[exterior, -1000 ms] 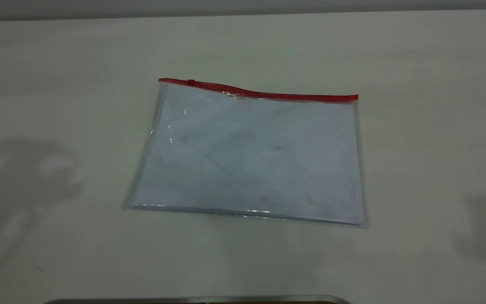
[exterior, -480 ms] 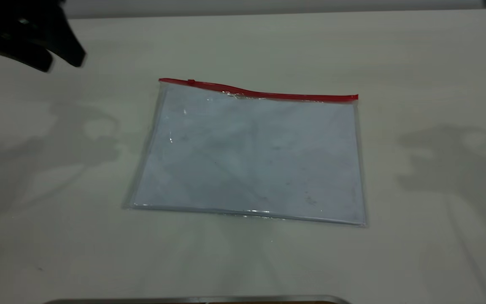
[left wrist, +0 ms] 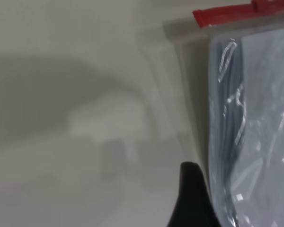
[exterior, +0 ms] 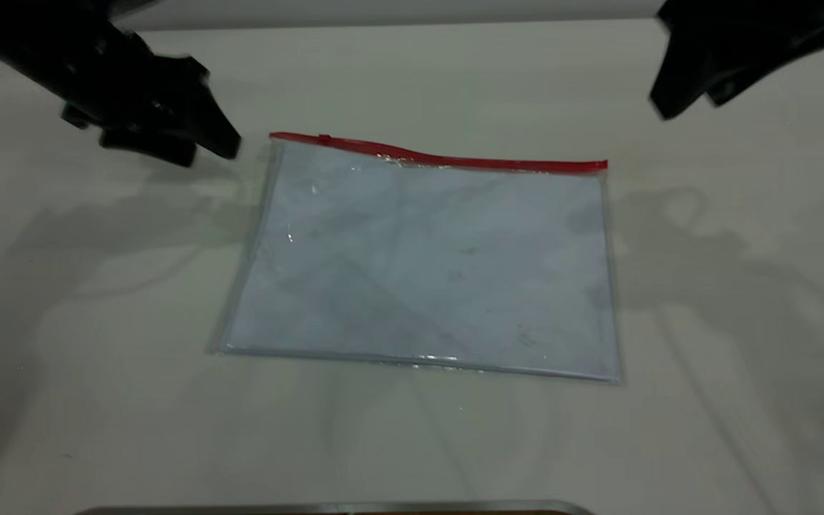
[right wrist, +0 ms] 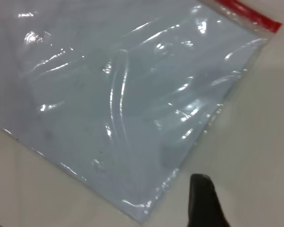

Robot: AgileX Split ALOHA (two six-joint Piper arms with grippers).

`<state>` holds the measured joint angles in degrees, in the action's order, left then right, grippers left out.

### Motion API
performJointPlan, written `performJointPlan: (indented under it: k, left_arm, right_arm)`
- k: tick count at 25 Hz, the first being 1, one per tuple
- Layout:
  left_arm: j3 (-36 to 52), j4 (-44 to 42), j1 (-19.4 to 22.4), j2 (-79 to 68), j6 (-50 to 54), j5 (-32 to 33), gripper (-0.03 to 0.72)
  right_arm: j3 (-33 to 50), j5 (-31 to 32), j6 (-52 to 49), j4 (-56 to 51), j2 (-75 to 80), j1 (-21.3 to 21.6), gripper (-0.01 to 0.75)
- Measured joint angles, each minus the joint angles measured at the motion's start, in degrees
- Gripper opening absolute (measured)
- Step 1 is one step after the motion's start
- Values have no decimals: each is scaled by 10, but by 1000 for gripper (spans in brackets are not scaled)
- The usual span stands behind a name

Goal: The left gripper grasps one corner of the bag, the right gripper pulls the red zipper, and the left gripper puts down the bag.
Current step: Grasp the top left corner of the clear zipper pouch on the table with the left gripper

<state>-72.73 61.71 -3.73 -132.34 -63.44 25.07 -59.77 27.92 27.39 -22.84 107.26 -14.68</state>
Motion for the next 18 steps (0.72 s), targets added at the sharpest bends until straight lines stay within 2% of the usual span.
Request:
performJointPlan:
  k: [6, 14, 18]
  left_arm:
    - [-27, 84, -9, -60, -108, -4, 590]
    - [-31, 256, -22, -91, -268, -4, 590]
    - [-31, 311, -29, -105, -328, 8, 590]
  right_arm:
    - [0, -12, 3, -7, 18, -7, 483]
    - [-1, -23, 5, -7, 18, -7, 483]
    - [-1, -25, 5, -8, 18, -7, 483]
